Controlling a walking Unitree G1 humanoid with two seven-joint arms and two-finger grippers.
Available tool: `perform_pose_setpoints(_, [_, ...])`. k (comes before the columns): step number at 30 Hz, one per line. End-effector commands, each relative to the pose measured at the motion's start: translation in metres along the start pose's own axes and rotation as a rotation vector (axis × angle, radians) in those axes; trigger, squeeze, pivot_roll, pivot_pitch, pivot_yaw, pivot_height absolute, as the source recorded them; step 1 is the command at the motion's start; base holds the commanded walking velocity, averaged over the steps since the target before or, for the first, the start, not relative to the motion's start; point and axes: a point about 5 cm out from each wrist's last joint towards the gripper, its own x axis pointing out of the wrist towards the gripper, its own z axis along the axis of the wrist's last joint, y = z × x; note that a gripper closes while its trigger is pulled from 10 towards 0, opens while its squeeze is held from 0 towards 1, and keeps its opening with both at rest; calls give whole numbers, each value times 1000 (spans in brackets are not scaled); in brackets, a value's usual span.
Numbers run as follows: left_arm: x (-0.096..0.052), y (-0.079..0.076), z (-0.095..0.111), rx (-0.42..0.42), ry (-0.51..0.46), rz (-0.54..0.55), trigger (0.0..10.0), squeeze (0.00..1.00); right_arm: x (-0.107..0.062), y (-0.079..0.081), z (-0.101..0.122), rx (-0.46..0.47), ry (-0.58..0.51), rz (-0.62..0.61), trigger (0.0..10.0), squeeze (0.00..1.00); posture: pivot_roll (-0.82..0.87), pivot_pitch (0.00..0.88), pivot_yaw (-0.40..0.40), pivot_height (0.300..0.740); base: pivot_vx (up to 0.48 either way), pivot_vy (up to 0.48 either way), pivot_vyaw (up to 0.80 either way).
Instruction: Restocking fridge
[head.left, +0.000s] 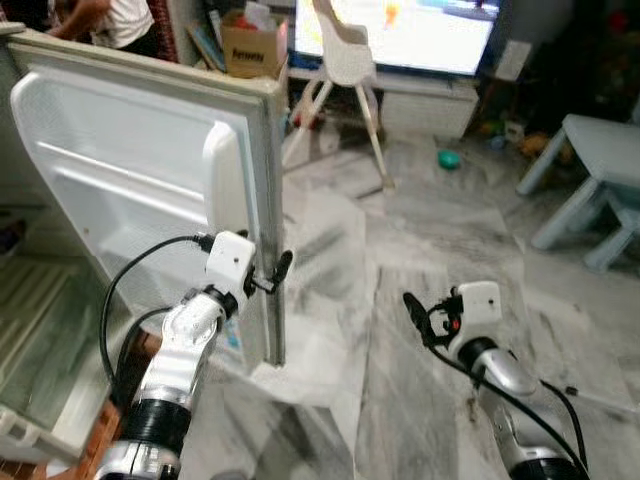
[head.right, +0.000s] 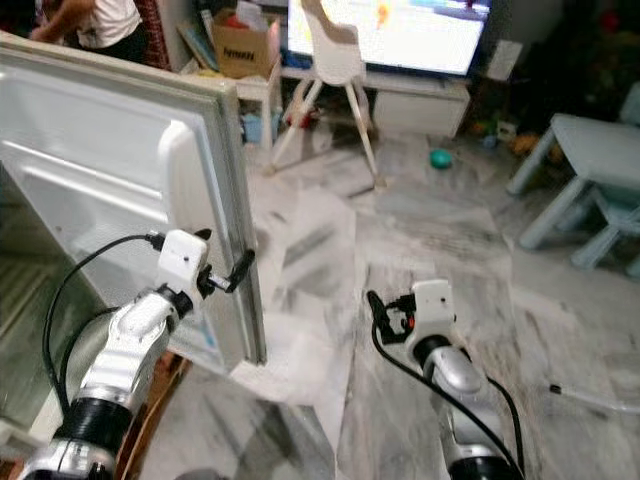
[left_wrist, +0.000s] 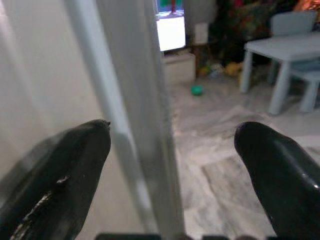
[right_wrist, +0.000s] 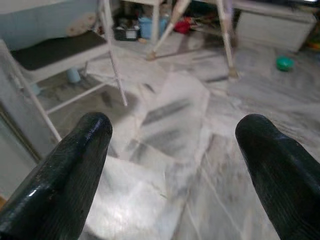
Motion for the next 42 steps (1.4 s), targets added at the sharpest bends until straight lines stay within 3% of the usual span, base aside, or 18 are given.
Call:
perform_pose_setpoints(1, [4,13,-1,4,32,51,10000,0,2,-3,6,-15,-20,-7,10000,0,5,0,-90,740,480,0,0])
perform_pose_setpoints(5, [13,13,3,11,21,41,10000,0,1,-5,4,-19,-19,-20,10000,0,4,0,-86,740,480,0,0])
perform_pose_setpoints(12, [15,12,4,13,2,33,10000,0,2,-3,4,-21,-23,-23,10000,0,5,0,-83,740,480,0,0])
perform_pose_setpoints(20, [-13,16,-13,7,30,71,10000,0,4,-7,8,-27,-46,-55,10000,0,22,0,-71,740,480,0,0])
perform_pose_setpoints(30, [-47,8,-16,-12,43,116,10000,0,9,-11,29,-50,-141,-93,10000,0,30,0,-71,740,480,0,-800])
perform_pose_setpoints(36, [-55,11,-21,-40,66,145,10000,0,10,-15,37,-67,-182,-146,10000,0,23,0,-73,740,480,0,-800])
perform_pose_setpoints(42, [-52,9,-18,-50,64,152,10000,0,11,-7,37,-36,-198,-123,10000,0,19,0,-71,740,480,0,-800])
